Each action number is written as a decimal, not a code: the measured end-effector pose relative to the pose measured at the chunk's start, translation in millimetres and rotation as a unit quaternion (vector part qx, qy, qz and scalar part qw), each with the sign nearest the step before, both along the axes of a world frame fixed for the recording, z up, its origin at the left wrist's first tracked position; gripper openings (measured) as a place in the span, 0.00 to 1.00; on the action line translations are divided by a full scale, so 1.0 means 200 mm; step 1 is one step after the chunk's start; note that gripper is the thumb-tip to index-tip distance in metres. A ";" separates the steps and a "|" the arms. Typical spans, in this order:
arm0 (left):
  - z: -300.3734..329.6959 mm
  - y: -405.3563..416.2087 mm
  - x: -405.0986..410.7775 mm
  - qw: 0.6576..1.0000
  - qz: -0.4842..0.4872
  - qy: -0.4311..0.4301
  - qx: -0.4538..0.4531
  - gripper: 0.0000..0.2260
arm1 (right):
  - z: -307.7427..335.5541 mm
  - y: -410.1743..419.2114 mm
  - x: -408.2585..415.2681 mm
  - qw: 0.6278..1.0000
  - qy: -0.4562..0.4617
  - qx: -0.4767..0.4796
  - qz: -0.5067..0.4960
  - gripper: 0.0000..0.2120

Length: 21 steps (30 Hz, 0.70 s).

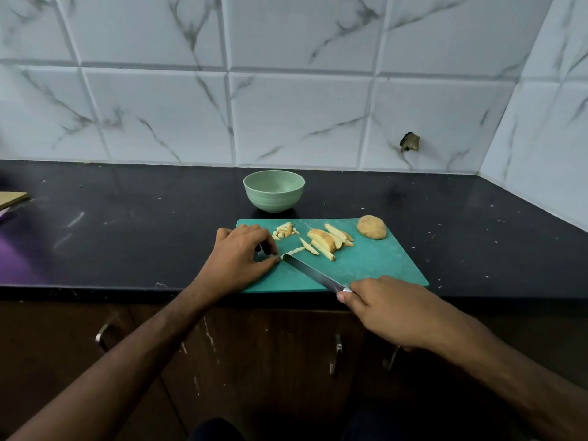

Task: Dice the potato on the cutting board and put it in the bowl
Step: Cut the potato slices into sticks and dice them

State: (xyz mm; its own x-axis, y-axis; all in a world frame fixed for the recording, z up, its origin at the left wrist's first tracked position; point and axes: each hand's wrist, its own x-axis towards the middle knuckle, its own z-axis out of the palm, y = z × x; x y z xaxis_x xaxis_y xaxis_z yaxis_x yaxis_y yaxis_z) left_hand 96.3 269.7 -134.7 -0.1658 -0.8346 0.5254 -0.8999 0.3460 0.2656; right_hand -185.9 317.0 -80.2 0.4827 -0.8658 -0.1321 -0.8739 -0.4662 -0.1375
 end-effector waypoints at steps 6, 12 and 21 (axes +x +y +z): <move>0.00 -0.01 -0.01 0.999 -0.031 -0.041 -0.005 0.09 | 0.08 -0.04 -0.14 0.999 0.035 -0.007 -0.017 0.21; 0.07 -0.09 -0.07 0.983 -0.050 -0.175 -0.019 0.14 | 0.04 -0.19 -0.18 0.966 -0.237 0.038 -0.099 0.22; 0.13 -0.26 -0.20 0.982 -0.071 -0.174 0.023 0.07 | 0.02 -0.22 -0.23 0.965 -0.243 0.026 -0.097 0.22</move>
